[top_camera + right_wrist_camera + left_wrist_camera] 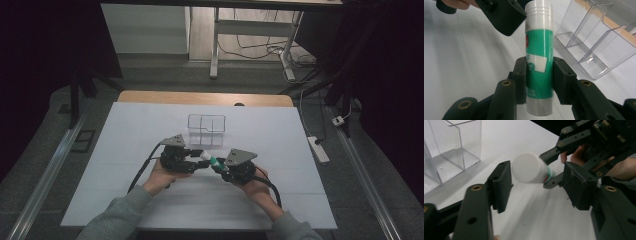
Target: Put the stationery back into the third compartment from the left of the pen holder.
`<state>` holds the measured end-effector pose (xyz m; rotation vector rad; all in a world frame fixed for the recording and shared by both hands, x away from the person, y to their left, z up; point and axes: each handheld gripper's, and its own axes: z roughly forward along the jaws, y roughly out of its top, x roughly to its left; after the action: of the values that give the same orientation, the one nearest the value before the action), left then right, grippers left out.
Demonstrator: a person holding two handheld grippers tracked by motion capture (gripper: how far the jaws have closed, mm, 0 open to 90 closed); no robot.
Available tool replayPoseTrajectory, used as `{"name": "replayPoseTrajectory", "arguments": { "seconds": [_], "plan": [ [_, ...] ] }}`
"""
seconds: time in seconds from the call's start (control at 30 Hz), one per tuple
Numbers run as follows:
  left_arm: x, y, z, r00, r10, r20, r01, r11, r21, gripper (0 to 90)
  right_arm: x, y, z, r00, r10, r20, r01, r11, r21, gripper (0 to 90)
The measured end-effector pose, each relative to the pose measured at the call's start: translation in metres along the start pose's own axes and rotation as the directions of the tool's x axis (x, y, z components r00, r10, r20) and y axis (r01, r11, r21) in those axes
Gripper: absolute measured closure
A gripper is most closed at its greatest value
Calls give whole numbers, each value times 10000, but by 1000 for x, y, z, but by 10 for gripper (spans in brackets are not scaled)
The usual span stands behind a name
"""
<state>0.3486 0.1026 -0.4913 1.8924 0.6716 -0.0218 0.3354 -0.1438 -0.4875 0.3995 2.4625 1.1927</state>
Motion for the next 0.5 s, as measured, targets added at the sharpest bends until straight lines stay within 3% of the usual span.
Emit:
{"name": "replayPoseTrajectory", "arguments": {
  "seconds": [0.1, 0.2, 0.33, 0.43, 0.5],
  "plan": [
    [2, 0, 0, 9999, -100, -114, 99, 9999, -85, 508, 1, 0, 0, 10000, 9, 52, -9, 10000, -49, 661],
    [6, 0, 1, 9986, -452, 284, 457, 9988, -149, 543, 2, 0, 0, 10000, 31, 43, -30, 9994, -339, 661],
    [5, 0, 3, 9986, -417, 327, 421, 9990, -114, 561, 5, 2, 1, 9996, -232, 189, 238, 9991, -346, 660],
    [7, 0, 2, 9949, -634, 784, 654, 9976, -231, 623, 5, 0, 3, 9998, -173, 95, 176, 9994, -304, 659],
    [5, 1, 2, 9969, -418, 674, 427, 9990, -128, 641, 7, 0, 5, 9996, -249, 136, 252, 9994, -217, 659]
  ]
}}
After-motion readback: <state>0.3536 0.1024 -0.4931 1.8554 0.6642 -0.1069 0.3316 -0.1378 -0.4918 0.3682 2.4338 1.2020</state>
